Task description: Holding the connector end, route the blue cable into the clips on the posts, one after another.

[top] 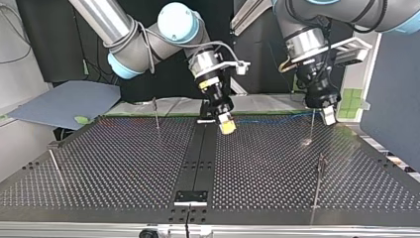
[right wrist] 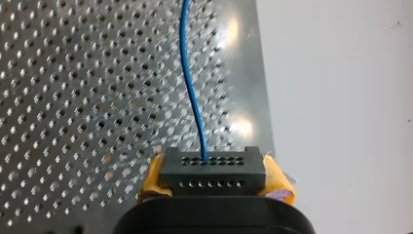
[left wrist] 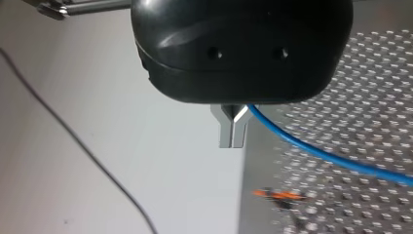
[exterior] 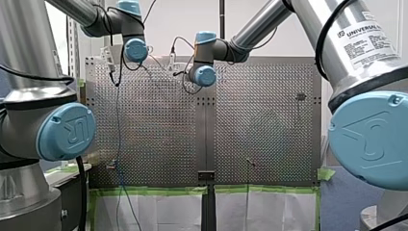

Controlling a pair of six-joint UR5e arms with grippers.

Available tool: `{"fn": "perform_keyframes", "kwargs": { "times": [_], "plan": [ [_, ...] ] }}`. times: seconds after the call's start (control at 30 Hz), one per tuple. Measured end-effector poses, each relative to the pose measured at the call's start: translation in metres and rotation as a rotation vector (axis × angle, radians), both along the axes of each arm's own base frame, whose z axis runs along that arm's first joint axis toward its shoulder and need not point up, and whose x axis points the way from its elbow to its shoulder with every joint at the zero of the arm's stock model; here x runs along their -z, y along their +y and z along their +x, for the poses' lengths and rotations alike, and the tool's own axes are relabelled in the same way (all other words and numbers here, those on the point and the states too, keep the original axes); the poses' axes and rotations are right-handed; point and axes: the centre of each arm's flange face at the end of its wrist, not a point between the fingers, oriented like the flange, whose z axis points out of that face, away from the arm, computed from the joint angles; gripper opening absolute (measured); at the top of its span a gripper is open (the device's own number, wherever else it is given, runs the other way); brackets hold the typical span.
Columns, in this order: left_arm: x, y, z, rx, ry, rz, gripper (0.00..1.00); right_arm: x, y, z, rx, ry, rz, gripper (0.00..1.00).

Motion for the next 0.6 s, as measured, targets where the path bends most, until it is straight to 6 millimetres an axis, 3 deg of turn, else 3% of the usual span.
{"fn": "perform_keyframes", "kwargs": {
  "times": [0.17, 0.6],
  "plan": [
    [-0.008, 0.0, 0.004, 0.017, 0.024, 0.038, 0.0, -0.015, 0.006, 0.009, -0.012, -0.022, -0.009, 0.0],
    [0.027, 0.005, 0.024, 0.009, 0.208, 0.126, 0.0, -0.023, 0.015, 0.029, -0.036, -0.039, -0.003, 0.0]
  ]
}}
